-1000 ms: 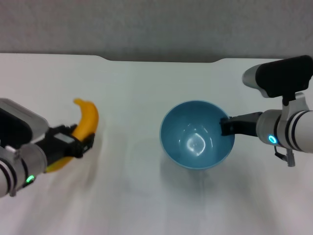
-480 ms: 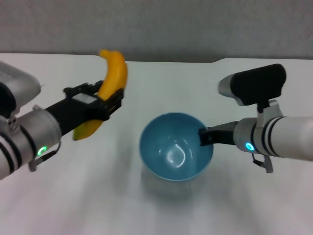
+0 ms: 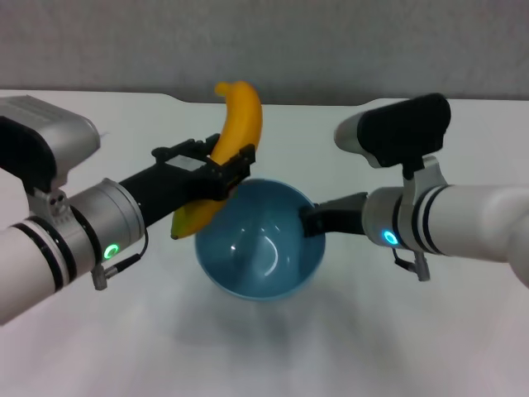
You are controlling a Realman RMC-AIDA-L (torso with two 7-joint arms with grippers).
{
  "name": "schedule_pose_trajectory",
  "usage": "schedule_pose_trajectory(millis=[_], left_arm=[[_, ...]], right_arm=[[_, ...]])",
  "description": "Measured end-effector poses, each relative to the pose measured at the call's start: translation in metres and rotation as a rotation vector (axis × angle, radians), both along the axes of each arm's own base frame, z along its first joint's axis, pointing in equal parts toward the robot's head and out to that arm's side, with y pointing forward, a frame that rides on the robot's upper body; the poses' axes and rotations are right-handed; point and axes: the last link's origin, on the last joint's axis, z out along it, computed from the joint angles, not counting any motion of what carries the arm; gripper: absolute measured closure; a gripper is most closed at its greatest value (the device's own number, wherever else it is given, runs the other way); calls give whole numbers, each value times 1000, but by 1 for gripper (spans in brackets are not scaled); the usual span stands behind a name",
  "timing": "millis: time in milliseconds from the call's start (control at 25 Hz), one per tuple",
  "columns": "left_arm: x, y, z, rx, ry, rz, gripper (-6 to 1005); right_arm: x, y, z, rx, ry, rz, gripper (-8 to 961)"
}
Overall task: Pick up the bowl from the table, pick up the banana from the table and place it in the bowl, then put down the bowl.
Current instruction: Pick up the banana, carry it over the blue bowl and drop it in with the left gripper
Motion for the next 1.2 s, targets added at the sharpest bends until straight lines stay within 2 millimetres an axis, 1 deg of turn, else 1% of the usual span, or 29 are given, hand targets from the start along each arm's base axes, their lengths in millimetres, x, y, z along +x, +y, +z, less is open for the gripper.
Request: schedule_pose_trajectory(millis=[120, 360, 680, 1000, 1200], left_arm=[[-4, 0, -3, -6, -13, 13, 483], [-12, 0, -6, -12, -33, 41, 483], [-18, -1, -17, -46, -23, 57, 482], [-14, -4, -23, -79, -13, 15, 478], [-12, -4, -23, -81, -32, 17, 305]], right_arm=[[-14, 0, 2, 3, 17, 36, 909], [-19, 2, 5, 13, 24, 51, 909], [-24, 4, 7, 24, 14, 76, 909], [-27, 4, 8, 26, 18, 82, 908], [-26, 4, 8, 27, 18, 79, 908]])
